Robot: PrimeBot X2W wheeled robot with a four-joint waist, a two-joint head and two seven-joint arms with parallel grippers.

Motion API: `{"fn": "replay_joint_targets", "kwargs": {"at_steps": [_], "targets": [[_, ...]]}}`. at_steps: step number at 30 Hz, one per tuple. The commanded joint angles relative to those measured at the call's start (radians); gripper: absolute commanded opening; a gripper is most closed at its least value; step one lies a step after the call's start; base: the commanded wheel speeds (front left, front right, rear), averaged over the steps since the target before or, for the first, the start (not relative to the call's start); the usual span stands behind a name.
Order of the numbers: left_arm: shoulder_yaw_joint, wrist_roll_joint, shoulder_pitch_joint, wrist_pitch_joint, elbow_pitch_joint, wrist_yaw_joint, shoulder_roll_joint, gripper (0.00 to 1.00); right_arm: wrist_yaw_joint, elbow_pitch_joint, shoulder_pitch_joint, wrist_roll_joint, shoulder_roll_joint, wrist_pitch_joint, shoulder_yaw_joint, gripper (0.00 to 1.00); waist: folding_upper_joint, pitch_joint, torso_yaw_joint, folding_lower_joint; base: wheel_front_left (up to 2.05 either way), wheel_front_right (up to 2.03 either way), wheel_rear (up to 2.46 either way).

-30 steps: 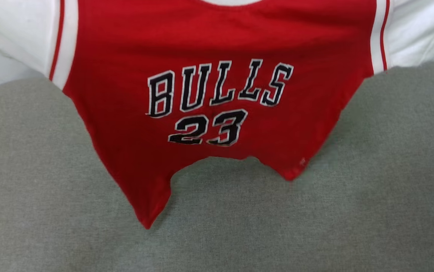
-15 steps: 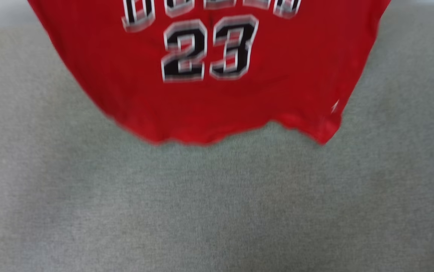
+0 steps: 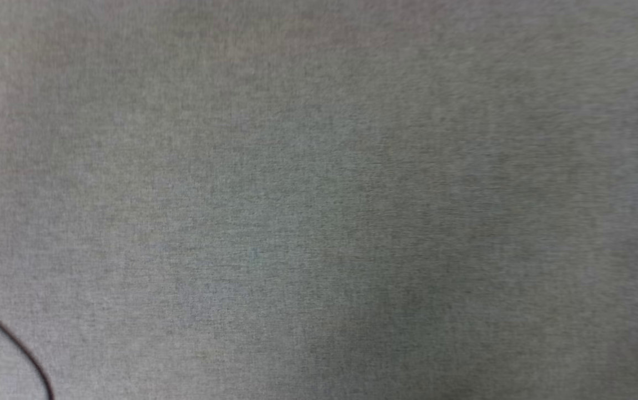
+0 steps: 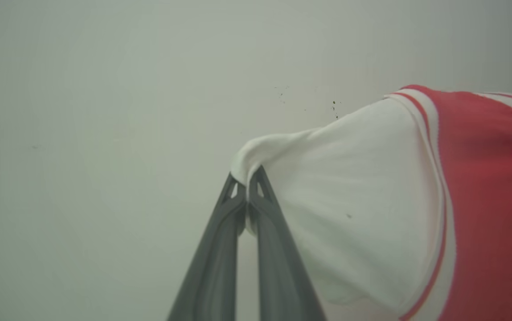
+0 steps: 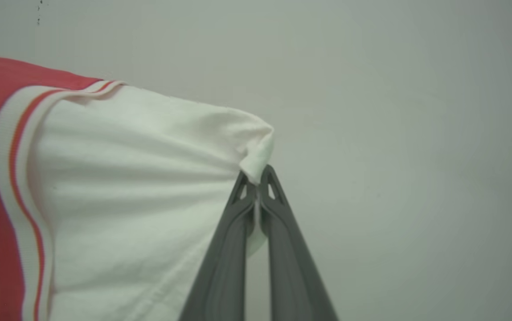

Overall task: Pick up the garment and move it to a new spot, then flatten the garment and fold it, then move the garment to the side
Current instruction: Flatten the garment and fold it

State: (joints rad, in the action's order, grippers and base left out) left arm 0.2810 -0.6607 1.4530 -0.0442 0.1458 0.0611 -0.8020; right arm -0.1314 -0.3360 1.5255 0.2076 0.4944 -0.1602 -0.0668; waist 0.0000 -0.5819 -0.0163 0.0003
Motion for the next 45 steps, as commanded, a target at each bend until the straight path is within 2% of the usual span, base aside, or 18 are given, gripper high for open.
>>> {"fn": "replay_joint_targets", "kwargs": {"at_steps": [1, 5, 6, 12, 19, 25, 31, 36, 39, 45], "targets": [[0.007, 0.012, 0.052, -0.034, 0.044, -0.012, 0.021, 0.00, 0.001, -0.041, 0.042, -0.026, -0.011, 0.032, 0.019, 0.00, 0.0000, -0.042, -0.030, -0.0003, 0.00, 0.00, 0.00], [0.039, 0.029, 0.102, -0.099, 0.145, -0.043, 0.082, 0.00, 0.001, -0.138, 0.078, -0.078, -0.037, 0.079, 0.026, 0.00, 0.0000, -0.065, -0.049, -0.0003, 0.00, 0.00, 0.00], [0.072, 0.040, 0.076, -0.162, 0.224, -0.068, 0.137, 0.00, 0.001, -0.220, 0.047, -0.110, -0.055, 0.130, 0.016, 0.00, 0.0000, -0.065, -0.063, -0.0003, 0.00, 0.00, 0.00], [0.109, 0.050, -0.053, -0.215, 0.300, -0.093, 0.226, 0.00, 0.001, -0.308, -0.075, -0.097, -0.082, 0.197, 0.016, 0.00, 0.0000, -0.035, -0.075, -0.0003, 0.00, 0.00, 0.00], [0.128, 0.071, -0.303, -0.222, 0.314, -0.120, 0.296, 0.00, 0.001, -0.318, -0.302, -0.013, -0.069, 0.240, -0.039, 0.00, 0.0000, 0.045, -0.072, -0.0003, 0.00, 0.00, 0.00], [0.129, 0.120, -0.605, -0.223, 0.248, -0.112, 0.351, 0.00, 0.001, -0.276, -0.565, 0.098, -0.044, 0.231, -0.105, 0.00, 0.0000, 0.159, -0.070, -0.0003, 0.00, 0.00, 0.00], [0.111, 0.129, -0.858, -0.222, 0.234, -0.111, 0.370, 0.00, 0.001, -0.184, -0.816, 0.207, -0.001, 0.204, -0.162, 0.00, 0.0000, 0.274, -0.070, -0.0003, 0.00, 0.00, 0.00], [0.084, 0.111, -1.033, -0.222, 0.240, -0.123, 0.342, 0.00, 0.001, -0.099, -1.001, 0.289, 0.048, 0.174, -0.211, 0.00, 0.0000, 0.358, -0.062, -0.0003, 0.00, 0.00, 0.00], [0.076, 0.100, -1.119, -0.222, 0.241, -0.128, 0.321, 0.00, 0.001, -0.057, -1.092, 0.284, 0.101, 0.160, -0.258, 0.00, 0.0000, 0.390, -0.054, -0.0003, 0.00, 0.00, 0.00], [0.080, 0.094, -1.244, -0.208, 0.230, -0.122, 0.268, 0.00, 0.001, -0.008, -1.218, 0.340, 0.161, 0.133, -0.290, 0.00, 0.0000, 0.437, -0.039, -0.0003, 0.00, 0.00, 0.00]]}}
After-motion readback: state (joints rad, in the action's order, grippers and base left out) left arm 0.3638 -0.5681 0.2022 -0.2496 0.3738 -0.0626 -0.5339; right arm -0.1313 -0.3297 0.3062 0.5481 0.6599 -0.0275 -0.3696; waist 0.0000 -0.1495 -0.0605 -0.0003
